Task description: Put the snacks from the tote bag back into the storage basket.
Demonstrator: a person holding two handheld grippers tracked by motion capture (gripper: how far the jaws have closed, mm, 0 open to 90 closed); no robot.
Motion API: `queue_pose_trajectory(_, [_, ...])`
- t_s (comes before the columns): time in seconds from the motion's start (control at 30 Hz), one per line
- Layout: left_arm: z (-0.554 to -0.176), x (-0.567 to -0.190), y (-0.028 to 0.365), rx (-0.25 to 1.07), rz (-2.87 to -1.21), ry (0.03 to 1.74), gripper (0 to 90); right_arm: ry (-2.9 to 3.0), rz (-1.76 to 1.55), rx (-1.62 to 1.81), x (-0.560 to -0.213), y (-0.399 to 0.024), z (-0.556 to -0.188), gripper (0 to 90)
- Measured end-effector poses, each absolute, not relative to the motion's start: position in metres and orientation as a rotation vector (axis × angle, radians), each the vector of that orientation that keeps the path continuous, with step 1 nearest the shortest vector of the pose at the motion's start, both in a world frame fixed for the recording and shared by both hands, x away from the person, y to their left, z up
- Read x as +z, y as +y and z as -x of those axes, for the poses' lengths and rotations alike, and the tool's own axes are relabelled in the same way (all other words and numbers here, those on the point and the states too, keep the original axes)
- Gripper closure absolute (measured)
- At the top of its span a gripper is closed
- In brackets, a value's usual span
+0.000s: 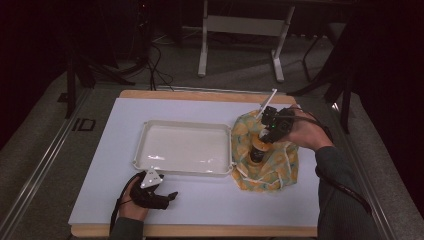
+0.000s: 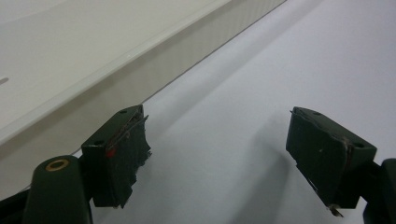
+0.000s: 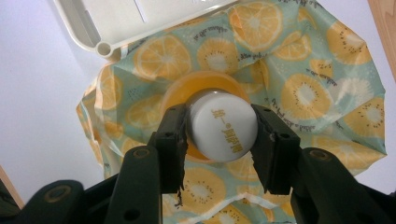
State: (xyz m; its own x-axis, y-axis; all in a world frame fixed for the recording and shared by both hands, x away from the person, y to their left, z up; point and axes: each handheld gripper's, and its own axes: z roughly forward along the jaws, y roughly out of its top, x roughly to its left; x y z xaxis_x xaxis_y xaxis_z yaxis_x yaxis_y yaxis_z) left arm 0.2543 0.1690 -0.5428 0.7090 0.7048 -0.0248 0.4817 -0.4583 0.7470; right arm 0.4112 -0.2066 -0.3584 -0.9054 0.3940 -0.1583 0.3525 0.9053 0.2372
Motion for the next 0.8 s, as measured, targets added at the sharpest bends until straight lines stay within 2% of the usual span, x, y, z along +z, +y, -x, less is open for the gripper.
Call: queue_pose_trajectory(0.8, [-0.254,-0.543,0.169,0.372,-2.147,0.899,20.6,2.845,-0.513,0.244,-0.343,-0.204,-0.405,58.5])
